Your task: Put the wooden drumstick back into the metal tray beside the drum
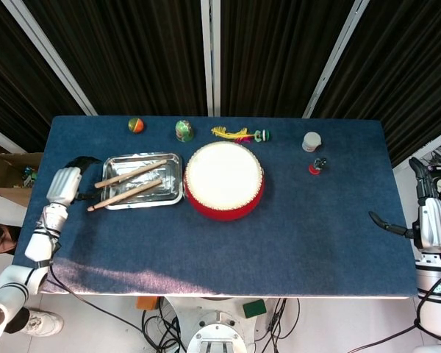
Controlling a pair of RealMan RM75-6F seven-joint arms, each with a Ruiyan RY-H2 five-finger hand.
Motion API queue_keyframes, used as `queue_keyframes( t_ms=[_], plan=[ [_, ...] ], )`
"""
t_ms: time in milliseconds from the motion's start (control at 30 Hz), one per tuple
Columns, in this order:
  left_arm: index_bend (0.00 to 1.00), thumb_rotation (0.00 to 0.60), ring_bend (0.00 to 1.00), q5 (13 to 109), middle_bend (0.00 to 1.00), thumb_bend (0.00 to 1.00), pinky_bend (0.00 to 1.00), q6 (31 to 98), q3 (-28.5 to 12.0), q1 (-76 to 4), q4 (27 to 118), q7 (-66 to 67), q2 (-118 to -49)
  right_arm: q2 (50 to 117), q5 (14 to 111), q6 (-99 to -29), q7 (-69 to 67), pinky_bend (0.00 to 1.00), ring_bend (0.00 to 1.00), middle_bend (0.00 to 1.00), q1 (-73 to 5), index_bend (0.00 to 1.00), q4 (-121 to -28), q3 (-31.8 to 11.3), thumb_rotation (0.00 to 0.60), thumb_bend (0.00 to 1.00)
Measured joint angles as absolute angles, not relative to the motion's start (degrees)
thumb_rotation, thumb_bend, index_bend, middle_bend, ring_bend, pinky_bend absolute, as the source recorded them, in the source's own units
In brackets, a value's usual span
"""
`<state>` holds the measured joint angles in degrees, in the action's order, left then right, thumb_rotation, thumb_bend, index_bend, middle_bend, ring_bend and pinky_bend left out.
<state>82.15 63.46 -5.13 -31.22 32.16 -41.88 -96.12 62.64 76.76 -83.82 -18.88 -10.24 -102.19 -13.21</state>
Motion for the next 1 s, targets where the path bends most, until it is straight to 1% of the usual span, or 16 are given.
queue_keyframes(
  t_ms=[133, 233, 333, 367, 467, 567, 667, 867, 1000],
  plan=[
    [0.25, 0.6, 0.15, 81.3, 0.21, 0.19, 0.21, 66.9, -6.2, -29.5, 38.8, -37.7, -91.6, 60.4, 75.9, -81.3, -15.4, 0.1, 0.0, 0.05, -10.3, 0.0, -101.8, -12.2, 0.6, 0.04],
    [0.25, 0.6, 0.15, 80.5, 0.21, 0.19, 0.21, 68.2, -6.6, -27.8, 46.1, -34.3, -86.8, 59.3, 76.1, -80.2, -15.4, 0.1, 0.0, 0.06, -10.2, 0.0, -101.1, -11.4, 0.6, 0.06],
    [0.25, 0.6, 0.15, 79.4, 0.21, 0.19, 0.21, 69.7, -6.9, -25.7, 54.8, -29.8, -81.4, 58.2, 76.7, -79.1, -16.0, 0.1, 0.0, 0.06, -10.0, 0.0, -100.0, -10.4, 0.6, 0.07],
    [0.25, 0.6, 0.15, 78.8, 0.21, 0.19, 0.21, 70.6, -7.0, -24.3, 59.2, -27.3, -78.6, 57.9, 77.1, -78.9, -15.0, 0.1, 0.0, 0.07, -9.9, 0.0, -99.3, -9.9, 0.6, 0.08],
    [0.25, 0.6, 0.15, 77.8, 0.21, 0.19, 0.21, 72.4, -6.8, -21.6, 66.6, -23.2, -74.1, 57.8, 78.1, -79.6, -11.6, 0.1, 0.0, 0.07, -9.4, 0.0, -98.0, -9.2, 0.6, 0.11],
    [0.25, 0.6, 0.15, 77.4, 0.21, 0.19, 0.21, 75.3, -6.1, -18.1, 73.6, -18.8, -70.3, 58.7, 79.8, -82.4, -7.7, 0.09, 0.0, 0.07, -8.3, 0.0, -96.4, -8.3, 0.6, 0.14],
    [0.25, 0.6, 0.15, 77.7, 0.21, 0.19, 0.21, 79.1, -4.7, -14.7, 78.2, -14.4, -68.4, 60.3, 82.0, -86.0, -6.8, 0.09, 0.0, 0.07, -6.5, 0.0, -94.8, -7.1, 0.6, 0.15],
    [0.25, 0.6, 0.15, 79.6, 0.21, 0.19, 0.21, 84.7, -0.9, -8.9, 85.6, -7.0, -67.0, 63.4, 85.3, -91.5, -7.4, 0.09, 0.0, 0.07, -2.8, 0.0, -92.1, -4.9, 0.6, 0.17],
    [0.25, 0.6, 0.15, 81.1, 0.21, 0.19, 0.21, 87.7, 1.0, -5.6, 88.6, -4.6, -67.1, 64.9, 86.8, -93.4, -8.1, 0.08, 0.0, 0.07, -1.0, 0.0, -90.9, -3.5, 0.6, 0.18]
  ],
)
